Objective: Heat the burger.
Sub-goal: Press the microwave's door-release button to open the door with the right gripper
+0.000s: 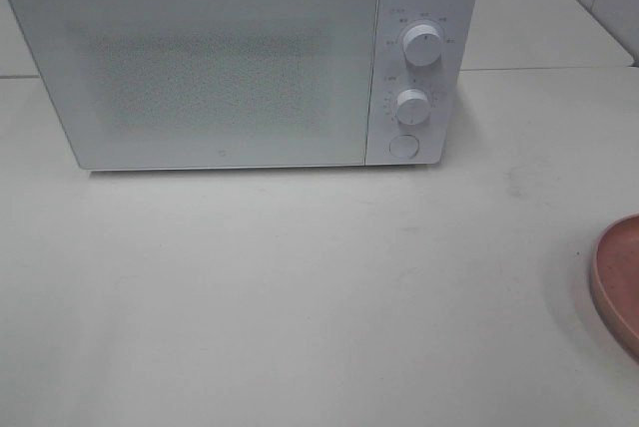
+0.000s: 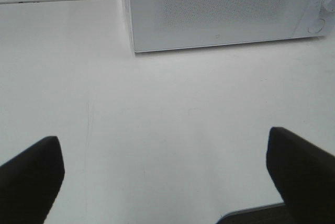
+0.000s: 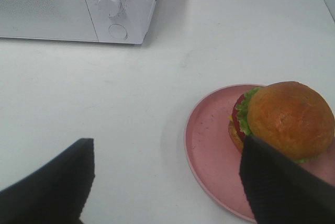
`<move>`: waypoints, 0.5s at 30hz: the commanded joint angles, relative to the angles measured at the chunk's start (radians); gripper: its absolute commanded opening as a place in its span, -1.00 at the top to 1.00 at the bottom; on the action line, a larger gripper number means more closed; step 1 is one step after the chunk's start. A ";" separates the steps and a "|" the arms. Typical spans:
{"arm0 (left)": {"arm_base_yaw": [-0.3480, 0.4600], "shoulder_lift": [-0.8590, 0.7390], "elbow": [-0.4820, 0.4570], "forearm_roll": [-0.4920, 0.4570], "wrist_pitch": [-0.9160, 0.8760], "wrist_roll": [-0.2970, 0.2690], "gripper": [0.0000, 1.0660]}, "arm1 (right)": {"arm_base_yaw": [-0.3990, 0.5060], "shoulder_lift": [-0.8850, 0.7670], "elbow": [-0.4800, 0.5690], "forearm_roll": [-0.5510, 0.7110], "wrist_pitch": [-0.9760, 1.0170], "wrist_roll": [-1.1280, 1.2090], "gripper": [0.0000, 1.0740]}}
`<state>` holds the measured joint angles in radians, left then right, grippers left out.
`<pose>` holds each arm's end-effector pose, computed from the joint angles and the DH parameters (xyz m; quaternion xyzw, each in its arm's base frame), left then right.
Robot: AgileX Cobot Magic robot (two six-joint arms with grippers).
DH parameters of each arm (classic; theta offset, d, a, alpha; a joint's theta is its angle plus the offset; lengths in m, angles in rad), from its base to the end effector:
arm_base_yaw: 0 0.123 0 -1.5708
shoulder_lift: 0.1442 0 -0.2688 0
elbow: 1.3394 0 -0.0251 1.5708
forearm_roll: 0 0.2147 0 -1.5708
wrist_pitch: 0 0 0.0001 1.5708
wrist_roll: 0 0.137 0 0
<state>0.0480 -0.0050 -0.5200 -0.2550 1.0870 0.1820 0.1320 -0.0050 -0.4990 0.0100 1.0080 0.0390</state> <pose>0.0161 -0.0299 0.2447 0.0648 0.8442 -0.0668 0.5279 0.0229 0.0042 0.2453 -0.0390 0.8372 0.0516 0.5431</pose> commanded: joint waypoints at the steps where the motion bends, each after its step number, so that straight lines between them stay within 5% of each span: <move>1: -0.003 -0.025 0.004 -0.004 -0.015 -0.005 -0.83 | 0.000 -0.027 0.002 -0.002 -0.013 -0.002 -0.40; 15: -0.003 -0.025 0.004 -0.004 -0.015 -0.005 -0.83 | 0.000 -0.026 0.002 -0.002 -0.013 -0.003 -0.40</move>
<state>0.0480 -0.0050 -0.5200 -0.2550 1.0870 0.1820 0.1320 -0.0050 -0.4990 0.0100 1.0080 0.0390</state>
